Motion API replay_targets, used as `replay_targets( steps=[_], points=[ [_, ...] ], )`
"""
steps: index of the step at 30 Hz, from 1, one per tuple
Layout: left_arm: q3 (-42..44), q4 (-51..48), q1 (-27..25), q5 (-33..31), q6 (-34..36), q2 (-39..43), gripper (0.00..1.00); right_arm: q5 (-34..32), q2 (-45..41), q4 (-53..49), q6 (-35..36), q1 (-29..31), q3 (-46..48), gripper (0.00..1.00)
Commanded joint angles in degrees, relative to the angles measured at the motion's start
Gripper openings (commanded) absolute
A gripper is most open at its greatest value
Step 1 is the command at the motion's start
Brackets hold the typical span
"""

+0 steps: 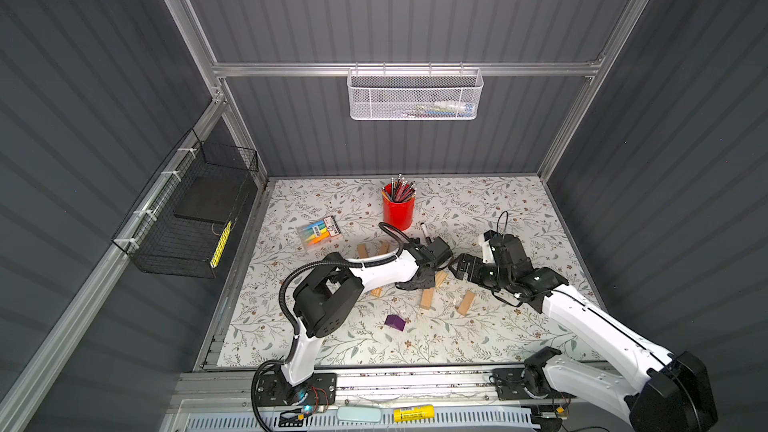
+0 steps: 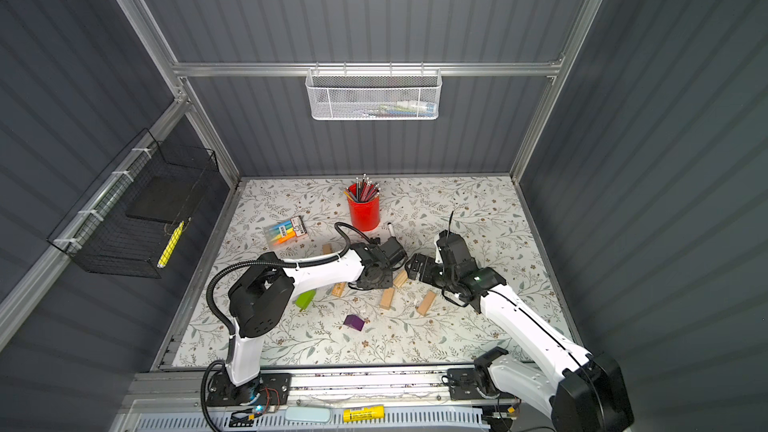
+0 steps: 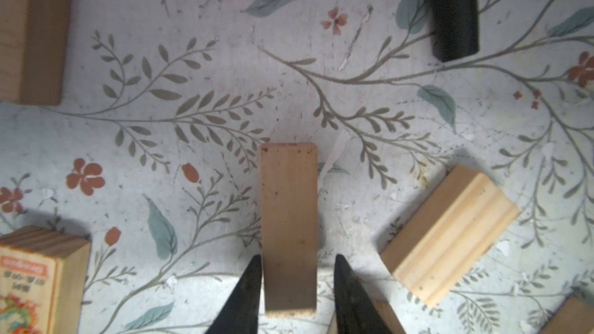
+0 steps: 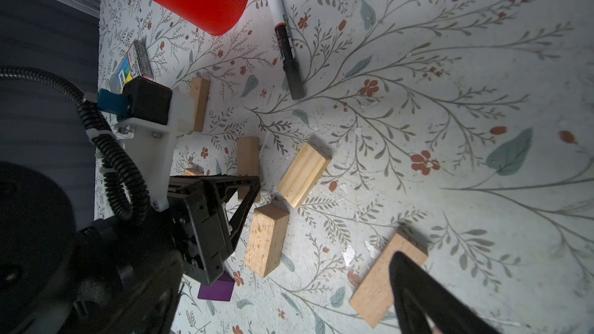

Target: Build the wood block tower

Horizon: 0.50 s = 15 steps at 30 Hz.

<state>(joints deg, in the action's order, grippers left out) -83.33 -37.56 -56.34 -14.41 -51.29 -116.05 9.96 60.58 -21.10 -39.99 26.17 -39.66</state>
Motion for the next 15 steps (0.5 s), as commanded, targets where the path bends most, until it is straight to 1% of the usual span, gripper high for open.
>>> replay_targets(
  steps=[1, 5, 8, 11, 13, 15],
  points=[
    [-1.9, -2.3, -0.3, -0.8, -0.1, 0.1, 0.4, 0.5, -0.6, -0.9, 0.8, -0.2, -1.6, 0.99],
    [-1.8, -2.8, -0.3, -1.4, 0.2, 1.3, 0.42, 1.3, -0.7, -0.9, 1.1, -0.2, -2.0, 0.99],
    [-1.7, -2.2, -0.3, -2.0, 2.0, 3.4, 0.43, 2.0, -0.6, -0.9, 1.3, -0.2, -2.6, 0.99],
    [-1.1, -1.7, -0.2, -4.7, 5.4, 6.7, 0.45, 2.0, -0.5, -2.6, 1.3, -0.2, -3.2, 0.99],
    [-0.1, -2.0, 0.1, -7.5, 7.4, 9.0, 0.47, 2.0, -0.3, -3.0, 1.3, -0.2, -3.6, 0.99],
    [1.6, -0.8, 1.3, -8.0, 10.3, 11.2, 0.47, 2.0, 0.1, -2.8, 1.3, 0.0, -3.6, 0.99]
  ],
)
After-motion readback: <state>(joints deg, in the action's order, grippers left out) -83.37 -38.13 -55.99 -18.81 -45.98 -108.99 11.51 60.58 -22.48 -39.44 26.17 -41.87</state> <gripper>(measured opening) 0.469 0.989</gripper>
